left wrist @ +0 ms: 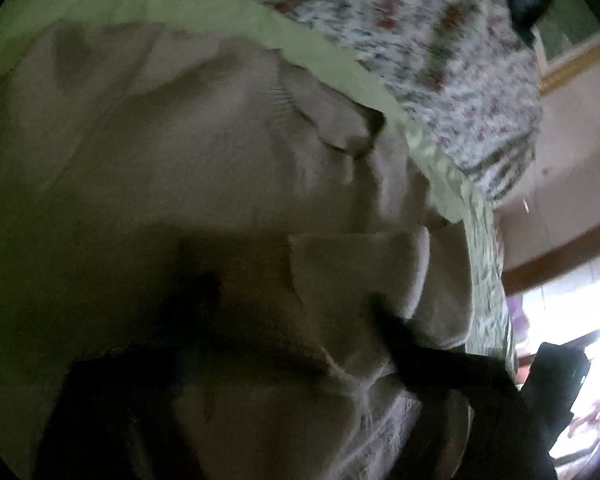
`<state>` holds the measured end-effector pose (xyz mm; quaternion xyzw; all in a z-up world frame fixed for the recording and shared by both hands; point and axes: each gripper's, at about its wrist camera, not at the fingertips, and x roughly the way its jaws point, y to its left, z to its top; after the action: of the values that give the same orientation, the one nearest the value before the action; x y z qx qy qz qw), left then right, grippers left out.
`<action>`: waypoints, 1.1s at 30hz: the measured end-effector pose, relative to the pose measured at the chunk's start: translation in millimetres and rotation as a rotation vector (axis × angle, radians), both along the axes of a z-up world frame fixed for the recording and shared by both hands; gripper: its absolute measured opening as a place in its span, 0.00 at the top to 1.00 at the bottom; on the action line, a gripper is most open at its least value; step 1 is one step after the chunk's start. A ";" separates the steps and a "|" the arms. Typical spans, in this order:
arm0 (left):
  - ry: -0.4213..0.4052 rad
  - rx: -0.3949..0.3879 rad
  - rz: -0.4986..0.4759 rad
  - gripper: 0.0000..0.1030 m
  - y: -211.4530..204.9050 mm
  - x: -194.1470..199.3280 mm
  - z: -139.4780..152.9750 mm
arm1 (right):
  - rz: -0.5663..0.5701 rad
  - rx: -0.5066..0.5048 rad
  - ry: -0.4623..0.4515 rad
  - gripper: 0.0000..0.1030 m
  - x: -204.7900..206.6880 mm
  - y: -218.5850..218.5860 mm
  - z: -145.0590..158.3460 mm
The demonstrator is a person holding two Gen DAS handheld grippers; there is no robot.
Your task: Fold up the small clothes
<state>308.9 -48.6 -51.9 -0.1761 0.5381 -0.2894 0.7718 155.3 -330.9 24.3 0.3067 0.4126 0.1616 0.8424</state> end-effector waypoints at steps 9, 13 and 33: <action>-0.275 0.082 0.179 0.93 51.9 -25.7 50.6 | -0.148 -0.034 -0.029 0.65 -13.6 -45.7 14.1; -0.196 0.068 0.179 0.93 67.4 -19.2 29.4 | -0.233 -0.096 -0.007 0.52 -4.1 -72.3 14.0; -0.195 0.070 0.155 0.92 51.4 -33.5 18.0 | -0.254 -0.226 0.154 0.76 86.6 -135.2 -17.0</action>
<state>275.4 2.8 -33.8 -0.1612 0.4548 -0.2257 0.8463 241.9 -466.1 7.3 0.2713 0.4492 -0.0174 0.8510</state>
